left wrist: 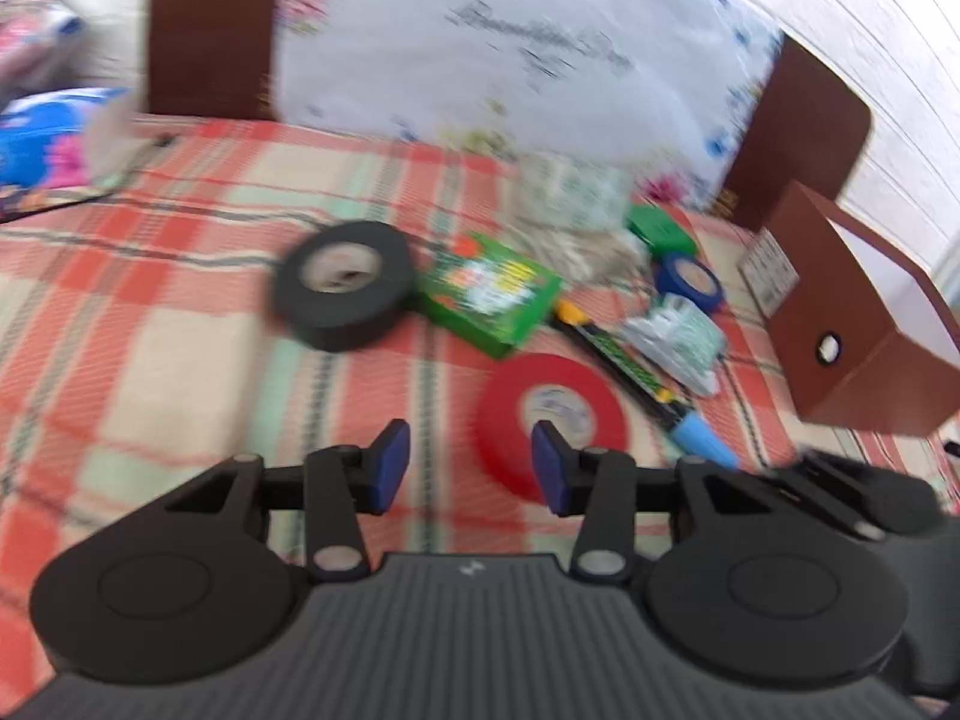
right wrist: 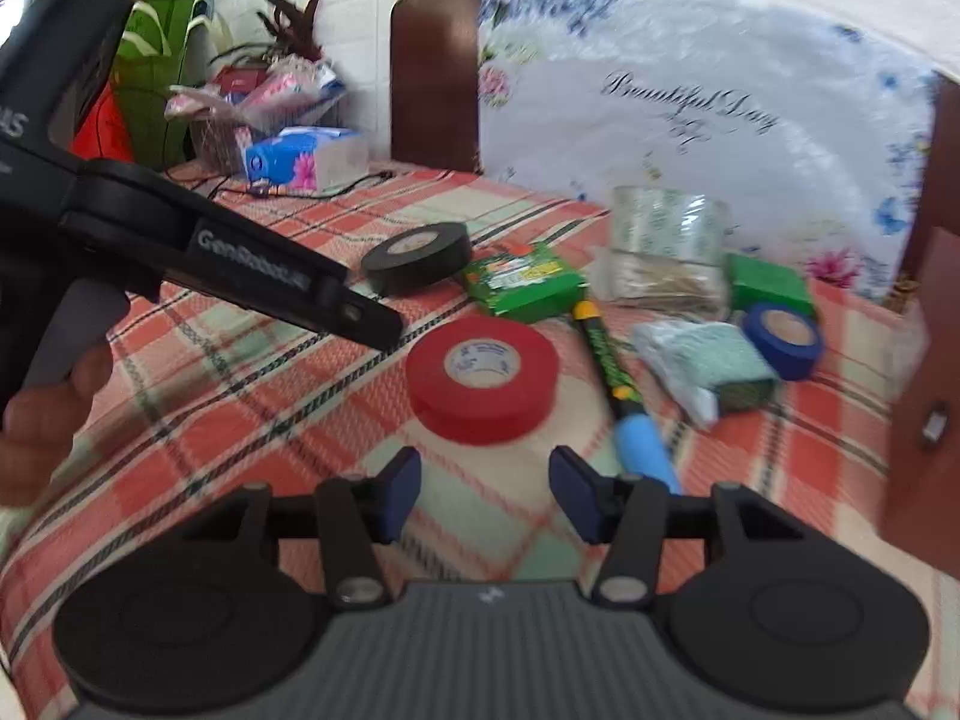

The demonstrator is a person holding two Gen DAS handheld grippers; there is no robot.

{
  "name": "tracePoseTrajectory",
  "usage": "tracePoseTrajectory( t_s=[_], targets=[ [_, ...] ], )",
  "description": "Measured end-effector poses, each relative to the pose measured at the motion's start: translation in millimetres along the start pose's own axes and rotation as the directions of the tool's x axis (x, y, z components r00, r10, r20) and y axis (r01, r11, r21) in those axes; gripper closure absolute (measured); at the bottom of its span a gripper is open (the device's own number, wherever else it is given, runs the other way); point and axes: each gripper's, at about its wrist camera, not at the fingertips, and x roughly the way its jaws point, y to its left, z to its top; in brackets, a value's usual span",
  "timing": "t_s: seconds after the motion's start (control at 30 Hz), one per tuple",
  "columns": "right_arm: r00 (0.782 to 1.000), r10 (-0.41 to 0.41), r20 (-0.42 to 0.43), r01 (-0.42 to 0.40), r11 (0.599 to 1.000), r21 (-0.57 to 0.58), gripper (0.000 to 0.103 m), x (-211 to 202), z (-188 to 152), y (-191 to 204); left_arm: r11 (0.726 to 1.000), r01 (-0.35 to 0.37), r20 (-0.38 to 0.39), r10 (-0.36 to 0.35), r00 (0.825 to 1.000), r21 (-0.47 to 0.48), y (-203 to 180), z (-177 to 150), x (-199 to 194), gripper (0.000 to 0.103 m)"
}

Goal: Organize objects
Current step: 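Grasp the red tape roll with the left tool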

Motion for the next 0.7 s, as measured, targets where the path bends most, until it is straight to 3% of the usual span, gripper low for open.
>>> tracePoseTrajectory(
  t_s=[0.17,0.3,0.4,0.53,0.7],
  targets=[
    [1.0,0.012,-0.003,-0.012,1.0,-0.007,0.026,38.1,15.5,-3.3,0.999,0.04,-0.063,-0.041,0.997,-0.011,1.0,9.8,20.4,0.064],
    [1.0,0.019,0.001,-0.019,1.0,-0.014,0.028,39.2,13.9,-3.9,0.997,0.039,-0.081,-0.045,0.996,-0.07,6.4,8.4,22.3,0.071],
    [1.0,0.009,-0.003,-0.009,1.0,0.011,0.028,15.7,-2.7,-2.7,0.995,0.079,-0.096,-0.084,0.992,-0.061,-10.9,-12.3,3.5,0.071],
    [0.999,-0.03,0.019,0.03,0.999,0.011,0.028,-42.1,-52.7,-1.8,0.988,0.147,-0.108,-0.141,0.984,0.045,-63.1,-51.8,-24.4,0.07],
    [0.988,-0.153,0.021,0.15,0.983,0.101,0.028,-111.5,-107.7,-30.3,0.937,0.277,-0.187,-0.239,0.953,0.212,-147.8,-71.0,-23.6,0.07]
  ],
)
